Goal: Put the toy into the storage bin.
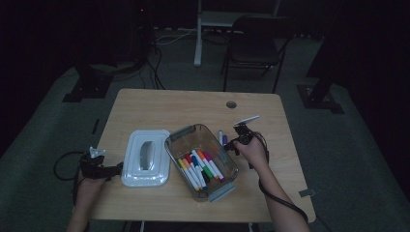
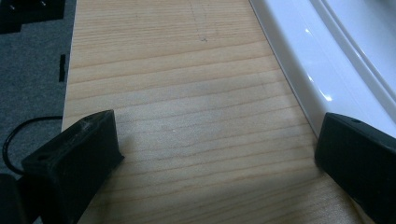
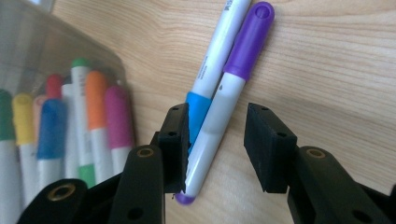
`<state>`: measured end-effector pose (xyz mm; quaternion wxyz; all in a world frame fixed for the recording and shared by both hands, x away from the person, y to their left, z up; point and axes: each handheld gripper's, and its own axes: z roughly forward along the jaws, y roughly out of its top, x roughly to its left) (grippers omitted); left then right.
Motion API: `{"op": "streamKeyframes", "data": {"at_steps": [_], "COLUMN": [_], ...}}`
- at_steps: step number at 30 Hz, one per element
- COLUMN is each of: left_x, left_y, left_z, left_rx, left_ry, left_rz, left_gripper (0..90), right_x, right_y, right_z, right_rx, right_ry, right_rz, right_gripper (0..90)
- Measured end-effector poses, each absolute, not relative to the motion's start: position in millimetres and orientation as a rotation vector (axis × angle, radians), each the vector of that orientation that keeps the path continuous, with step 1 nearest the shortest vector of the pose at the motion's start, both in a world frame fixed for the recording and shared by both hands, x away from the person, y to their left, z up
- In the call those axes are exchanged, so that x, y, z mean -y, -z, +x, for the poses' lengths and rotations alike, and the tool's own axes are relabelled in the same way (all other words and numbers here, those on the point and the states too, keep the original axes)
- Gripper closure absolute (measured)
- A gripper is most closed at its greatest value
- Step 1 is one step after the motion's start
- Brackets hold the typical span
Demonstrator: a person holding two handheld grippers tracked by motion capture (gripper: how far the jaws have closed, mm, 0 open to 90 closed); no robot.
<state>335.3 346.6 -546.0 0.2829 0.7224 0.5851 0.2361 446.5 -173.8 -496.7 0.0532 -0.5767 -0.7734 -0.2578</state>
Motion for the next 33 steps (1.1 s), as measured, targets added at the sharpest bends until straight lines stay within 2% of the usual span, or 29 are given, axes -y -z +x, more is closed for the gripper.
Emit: {"op": "streamKeyframes", "data": {"at_steps": [18, 21, 25, 33], "left_x": [-346.6, -346.6, -346.6, -346.6], "left_y": [546.0, 546.0, 546.0, 546.0], "left_z": [335.3, 335.3, 335.3, 335.3], "left_rx": [-1.566, -1.566, -1.566, -1.566], "left_ry": [-0.632, -0.632, -0.632, -0.632], "left_rz": [1.934, 1.934, 1.934, 1.934], "left_gripper": [0.4, 0.4, 0.4, 0.4], "right_x": [175.0, 177.8, 181.7, 193.0], "right_y": [511.4, 511.2, 511.7, 507.0], "right_z": [455.6, 455.5, 455.2, 454.5], "right_rx": [2.342, 2.343, 2.338, 2.239], "right_ry": [0.706, 0.696, 0.676, 0.733], "right_rz": [-1.859, -1.886, -1.906, -1.926], "right_gripper": [65.5, 67.6, 76.1, 76.9]}}
